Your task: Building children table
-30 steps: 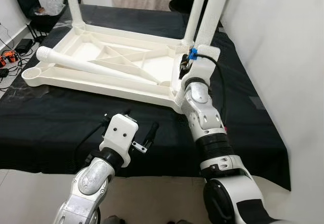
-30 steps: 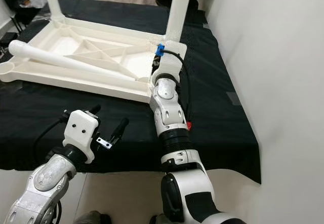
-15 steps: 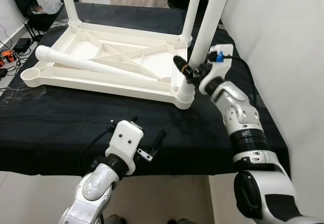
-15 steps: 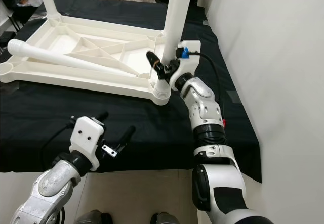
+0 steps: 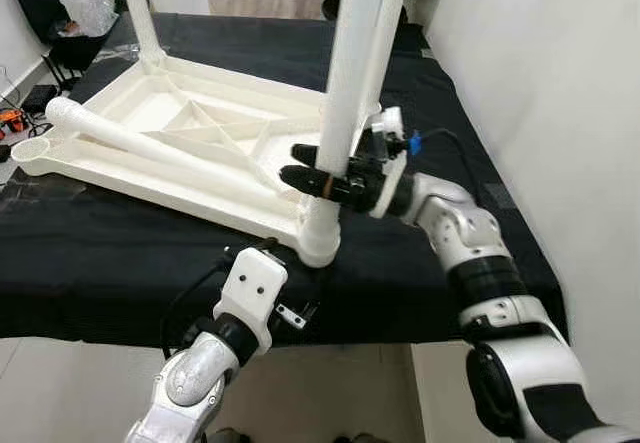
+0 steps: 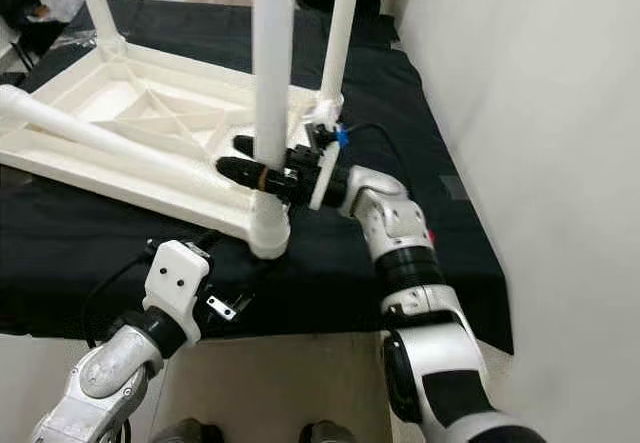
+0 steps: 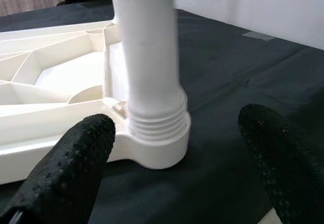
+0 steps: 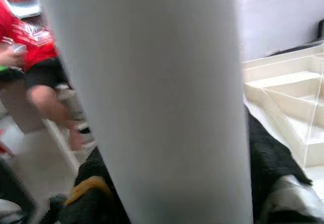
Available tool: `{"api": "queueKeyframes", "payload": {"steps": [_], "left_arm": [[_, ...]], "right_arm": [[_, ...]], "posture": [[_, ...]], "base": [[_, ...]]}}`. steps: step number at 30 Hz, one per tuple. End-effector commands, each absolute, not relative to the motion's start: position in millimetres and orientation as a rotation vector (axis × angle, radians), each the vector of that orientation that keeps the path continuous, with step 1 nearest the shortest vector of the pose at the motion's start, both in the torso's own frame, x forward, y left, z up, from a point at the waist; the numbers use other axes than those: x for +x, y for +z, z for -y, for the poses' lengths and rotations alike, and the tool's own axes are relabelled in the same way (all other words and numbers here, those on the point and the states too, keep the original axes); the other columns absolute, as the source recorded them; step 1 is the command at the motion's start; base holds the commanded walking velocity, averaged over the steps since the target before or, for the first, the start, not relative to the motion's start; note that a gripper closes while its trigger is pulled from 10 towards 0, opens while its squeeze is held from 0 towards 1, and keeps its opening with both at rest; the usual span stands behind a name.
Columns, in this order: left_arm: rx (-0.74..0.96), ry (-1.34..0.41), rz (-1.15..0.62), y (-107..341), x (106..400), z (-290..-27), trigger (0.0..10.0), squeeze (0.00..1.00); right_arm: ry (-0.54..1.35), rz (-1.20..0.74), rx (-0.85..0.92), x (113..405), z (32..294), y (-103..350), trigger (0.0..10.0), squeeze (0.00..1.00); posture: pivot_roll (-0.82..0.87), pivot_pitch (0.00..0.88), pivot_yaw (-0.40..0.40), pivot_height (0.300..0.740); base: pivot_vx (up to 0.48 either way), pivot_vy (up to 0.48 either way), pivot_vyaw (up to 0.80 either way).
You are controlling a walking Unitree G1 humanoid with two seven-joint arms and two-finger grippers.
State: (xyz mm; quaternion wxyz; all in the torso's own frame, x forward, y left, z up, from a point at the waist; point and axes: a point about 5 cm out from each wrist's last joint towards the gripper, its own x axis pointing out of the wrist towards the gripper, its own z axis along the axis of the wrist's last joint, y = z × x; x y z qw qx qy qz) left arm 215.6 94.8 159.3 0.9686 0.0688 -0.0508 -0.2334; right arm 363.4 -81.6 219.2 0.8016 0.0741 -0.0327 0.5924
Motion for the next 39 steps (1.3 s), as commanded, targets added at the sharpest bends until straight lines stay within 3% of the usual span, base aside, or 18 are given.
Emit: {"api": "queueKeyframes", "payload": {"steps": [1, 7, 10, 11, 13, 16, 18, 21, 22, 24, 25, 26, 27, 30, 31, 32, 37, 39], "left_arm": [[0.144, -0.481, 0.124, 164.4, 215.5, -92.7, 10.0, 0.00], [0.144, -0.473, 0.133, 165.4, 218.1, -92.9, 10.0, 0.00], [0.145, -0.470, 0.137, 166.2, 219.2, -92.2, 10.0, 0.00], [0.145, -0.470, 0.137, 166.2, 219.2, -92.2, 10.0, 0.00], [0.147, -0.470, 0.137, 165.9, 218.9, -92.1, 10.0, 0.00], [0.150, -0.469, 0.134, 164.9, 218.4, -92.8, 10.0, 0.00], [0.153, -0.467, 0.129, 163.5, 218.3, -93.4, 10.0, 0.00], [0.152, -0.467, 0.129, 164.1, 219.1, -92.5, 10.0, 0.00], [0.151, -0.470, 0.129, 164.2, 219.2, -91.7, 10.0, 0.00], [0.150, -0.471, 0.129, 164.2, 219.2, -91.4, 10.0, 0.00], [0.151, -0.471, 0.129, 164.3, 219.6, -91.5, 10.0, 0.00], [0.151, -0.471, 0.129, 164.3, 219.6, -91.5, 10.0, 0.00], [0.152, -0.470, 0.129, 164.5, 220.2, -92.1, 10.0, 0.00], [0.157, -0.464, 0.130, 164.5, 220.8, -93.6, 10.0, 0.00], [0.158, -0.461, 0.131, 164.8, 221.5, -94.1, 10.0, 0.00], [0.154, -0.456, 0.134, 165.5, 221.8, -94.3, 10.0, 0.00], [0.141, -0.452, 0.137, 166.4, 220.9, -93.8, 10.0, 0.00], [0.144, -0.454, 0.135, 165.7, 220.5, -93.0, 10.0, 0.00]], "right_arm": [[1.127, 0.072, 0.166, 372.9, 81.3, 218.1, 0.0, 0.00], [0.929, 0.064, 0.150, 381.1, 86.1, 211.1, 0.0, 0.00], [0.520, 0.037, 0.118, 395.6, 108.0, 203.7, 0.0, 0.00], [0.520, 0.037, 0.118, 395.6, 108.0, 203.7, 0.0, 0.00], [0.177, 0.014, 0.094, 400.5, 135.5, 198.4, 0.0, 0.00], [0.018, 0.002, 0.075, 397.7, 148.9, 194.3, 0.0, 0.00], [-0.222, 0.002, 0.055, 386.4, 163.4, 190.1, 0.0, 0.00], [-0.339, -0.020, 0.084, 375.3, 158.9, 187.3, 0.0, 0.00], [-0.330, -0.026, 0.110, 374.0, 150.4, 186.9, 10.0, 0.00], [-0.242, 0.008, 0.114, 376.2, 135.8, 192.6, 10.0, 0.00], [-0.116, 0.067, 0.110, 380.0, 116.7, 201.0, 10.0, 0.22], [-0.116, 0.067, 0.110, 380.0, 116.7, 201.0, 10.0, 0.22], [-0.078, 0.097, 0.106, 381.1, 113.2, 204.3, 10.0, 1.00], [0.012, 0.125, 0.127, 384.5, 107.7, 205.9, 10.0, 1.00], [0.074, 0.137, 0.149, 386.8, 106.3, 208.2, 10.0, 0.93], [0.087, 0.166, 0.164, 387.1, 108.8, 213.2, 10.0, 0.00], [0.271, 0.195, 0.252, 388.1, 115.5, 221.0, 10.0, 0.00], [0.582, 0.127, 0.350, 382.7, 114.1, 219.2, 10.0, 0.00]], "posture": [[0.09, 0.079, -0.080, 0.740], [0.08, 0.081, -0.077, 0.740], [0.08, 0.074, -0.085, 0.740], [0.08, 0.074, -0.085, 0.740], [0.08, 0.074, -0.085, 0.740], [0.08, 0.068, -0.087, 0.740], [0.08, 0.075, -0.086, 0.740], [0.08, 0.077, -0.083, 0.740], [0.08, 0.080, -0.079, 0.740], [0.08, 0.080, -0.081, 0.740], [0.07, 0.081, -0.077, 0.740], [0.07, 0.081, -0.077, 0.740], [0.07, 0.084, -0.078, 0.740], [0.07, 0.087, -0.080, 0.740], [0.07, 0.094, -0.081, 0.740], [0.07, 0.094, -0.081, 0.740], [0.07, 0.093, -0.085, 0.740], [0.07, 0.086, -0.089, 0.740]], "base": [[0.000, 0.000, 0.00], [0.000, 0.000, 0.00], [0.000, 0.000, 0.00], [0.000, 0.000, 0.00], [0.000, 0.000, 0.00], [0.000, 0.000, 0.00], [0.000, 0.000, 0.00], [0.000, 0.000, 0.00], [0.000, 0.000, 0.00], [0.000, 0.000, 0.00], [0.000, 0.000, 0.00], [0.000, 0.000, 0.00], [0.000, 0.000, 0.00], [0.000, 0.000, 0.00], [0.000, 0.000, 0.00], [0.000, 0.000, 0.00], [0.000, 0.000, 0.00], [0.000, 0.000, 0.00]]}}
